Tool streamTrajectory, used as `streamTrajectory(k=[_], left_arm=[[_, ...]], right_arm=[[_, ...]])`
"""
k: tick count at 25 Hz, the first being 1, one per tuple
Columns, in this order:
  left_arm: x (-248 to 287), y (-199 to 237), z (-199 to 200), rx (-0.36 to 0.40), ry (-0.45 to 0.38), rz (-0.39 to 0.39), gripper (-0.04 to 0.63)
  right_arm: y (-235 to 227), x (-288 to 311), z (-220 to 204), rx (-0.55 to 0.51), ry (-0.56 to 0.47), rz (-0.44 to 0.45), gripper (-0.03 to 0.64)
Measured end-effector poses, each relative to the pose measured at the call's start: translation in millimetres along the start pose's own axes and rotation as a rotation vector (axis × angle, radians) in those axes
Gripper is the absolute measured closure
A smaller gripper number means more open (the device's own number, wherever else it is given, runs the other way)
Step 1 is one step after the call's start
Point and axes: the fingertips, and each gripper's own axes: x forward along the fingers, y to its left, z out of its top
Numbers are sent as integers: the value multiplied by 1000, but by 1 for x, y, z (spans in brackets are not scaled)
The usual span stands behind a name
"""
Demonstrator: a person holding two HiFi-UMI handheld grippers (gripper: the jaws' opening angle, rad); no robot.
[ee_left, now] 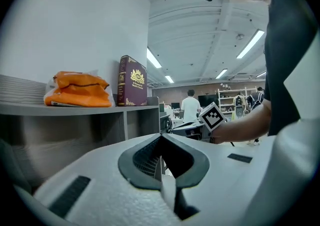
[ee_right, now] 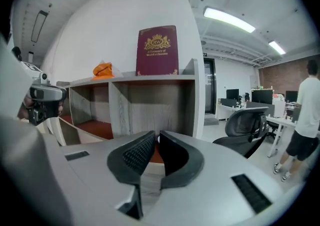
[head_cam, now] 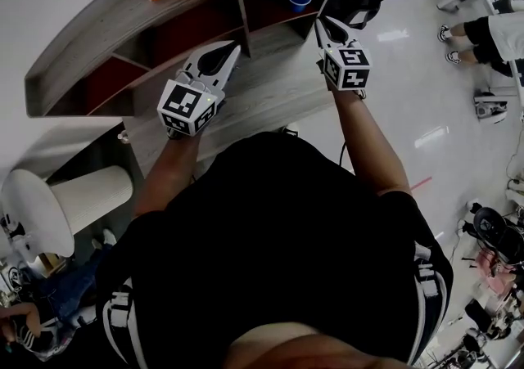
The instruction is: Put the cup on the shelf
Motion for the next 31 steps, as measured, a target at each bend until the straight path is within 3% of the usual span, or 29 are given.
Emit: streamTrajectory(k=[12,31], left_arm=[[-17,-19,10,38,-43,-64,578],[-49,-29,-9,60,-30,-100,578]], right_arm=[[35,-62,35,-66,-79,-25,607],[73,-101,29,-47,-100,-44,607]])
